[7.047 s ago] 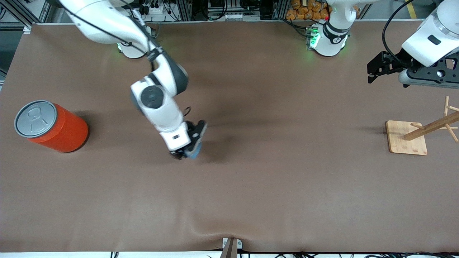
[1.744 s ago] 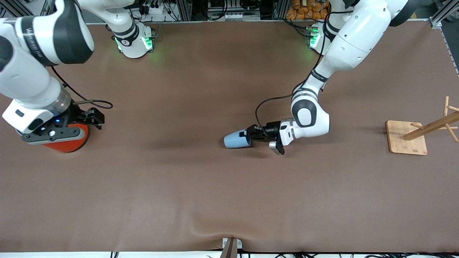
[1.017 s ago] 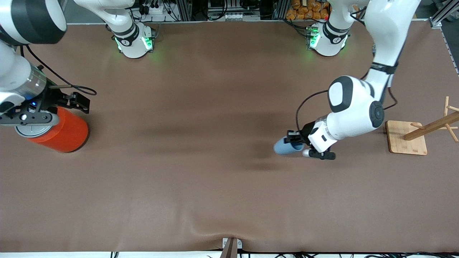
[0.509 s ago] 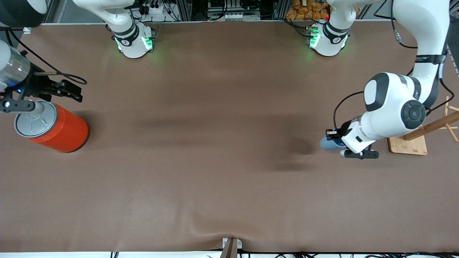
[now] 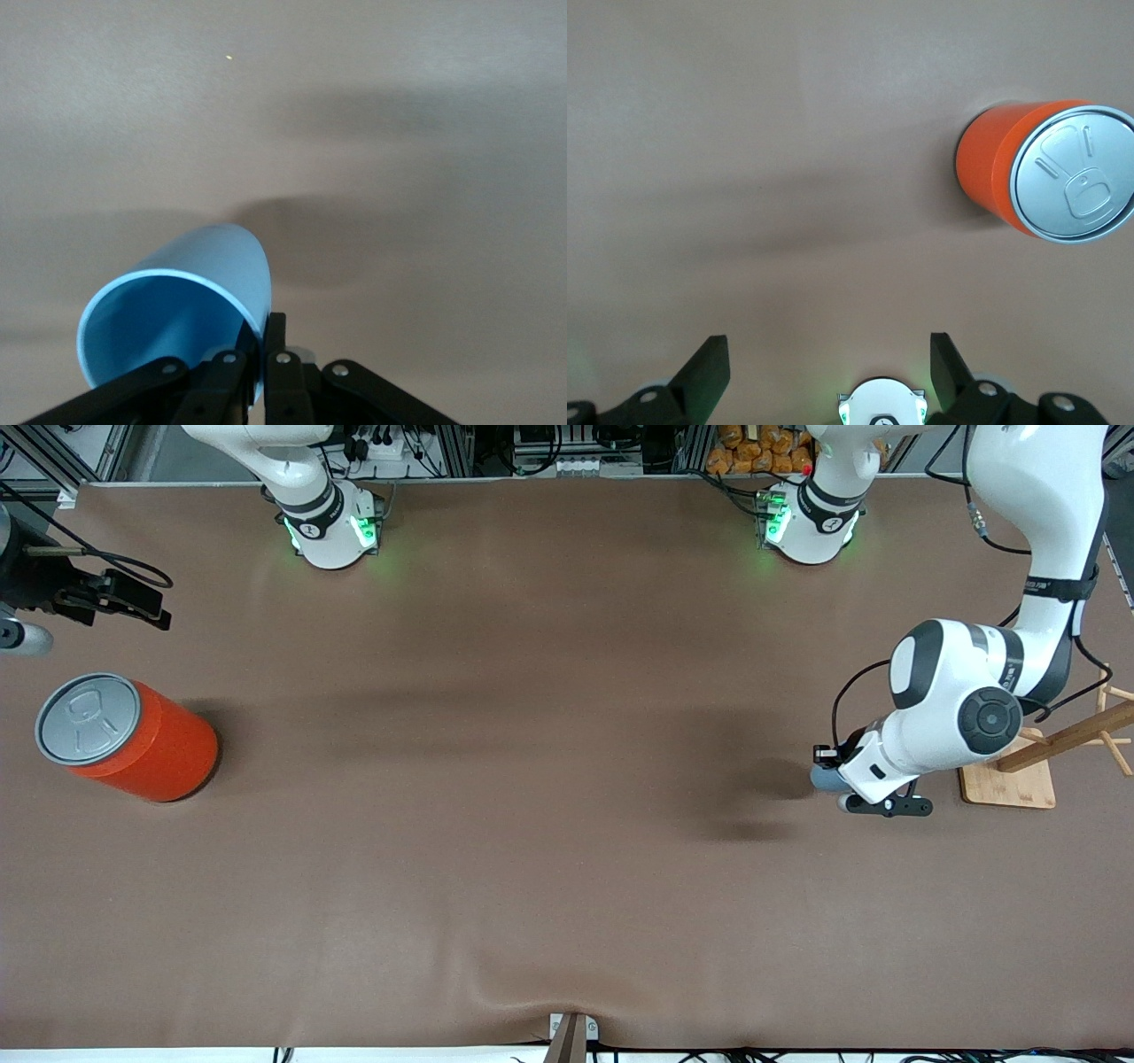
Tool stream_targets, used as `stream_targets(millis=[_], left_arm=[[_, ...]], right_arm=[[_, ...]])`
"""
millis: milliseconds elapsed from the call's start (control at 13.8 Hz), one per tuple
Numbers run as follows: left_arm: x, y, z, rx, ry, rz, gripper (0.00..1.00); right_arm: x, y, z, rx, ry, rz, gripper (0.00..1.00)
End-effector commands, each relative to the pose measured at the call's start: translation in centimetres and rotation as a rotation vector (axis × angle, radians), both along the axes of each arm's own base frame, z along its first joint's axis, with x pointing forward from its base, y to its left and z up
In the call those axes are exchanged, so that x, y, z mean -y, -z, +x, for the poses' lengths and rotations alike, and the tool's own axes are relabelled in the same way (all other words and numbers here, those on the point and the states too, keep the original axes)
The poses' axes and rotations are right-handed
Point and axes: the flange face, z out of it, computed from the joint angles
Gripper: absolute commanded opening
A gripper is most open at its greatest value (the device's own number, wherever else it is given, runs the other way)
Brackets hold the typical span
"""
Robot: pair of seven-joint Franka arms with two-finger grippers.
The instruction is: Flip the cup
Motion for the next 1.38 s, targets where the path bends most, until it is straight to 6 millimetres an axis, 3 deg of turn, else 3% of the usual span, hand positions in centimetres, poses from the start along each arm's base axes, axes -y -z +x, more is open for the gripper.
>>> stream_targets(millis=[0, 145, 218, 291, 363, 436, 654, 944, 1090, 1308], left_arm=[[-1.2, 1.9, -0.2, 0.026, -0.004, 0.022, 0.00], [-1.5, 2.6, 0.0, 0.025, 0.007, 0.034, 0.00], [-1.4, 2.5, 0.1, 0.029, 0.017, 0.043, 0.17], [-1.3, 2.4, 0.2, 0.034, 0.021, 0.045, 0.57], [-1.3, 2.0, 0.4, 0.039, 0.021, 0.045, 0.84], [-1.2, 1.2, 0.5, 0.049, 0.025, 0.046, 1.00], [-0.9, -4.4, 2.2, 0.081, 0.038, 0.055, 1.00], [0.0, -18.8, 4.6, 0.155, 0.068, 0.055, 1.00], [-0.4, -23.2, 3.6, 0.114, 0.062, 0.063, 1.00], [-0.4, -30.3, 0.4, 0.185, 0.055, 0.088, 1.00]], right_arm=[[-0.3, -1.6, -0.6, 0.020, -0.009, 0.037, 1.00], [-0.6, -0.9, -0.2, 0.013, -0.030, 0.054, 1.00], [-0.5, -0.4, 0.3, 0.015, -0.033, 0.055, 1.00], [-0.5, 0.1, 0.8, 0.023, -0.039, 0.057, 1.00], [-0.4, 0.6, 1.2, 0.034, -0.042, 0.058, 1.00], [-0.3, 1.5, 1.3, 0.031, -0.040, 0.056, 1.00], [0.1, 3.0, 1.5, 0.031, -0.034, 0.044, 1.00], [0.5, 2.6, 1.9, 0.068, -0.025, 0.040, 1.00], [0.6, 2.3, 1.9, 0.071, -0.020, 0.040, 1.00], [0.5, 2.1, 1.9, 0.071, -0.007, 0.051, 1.00]])
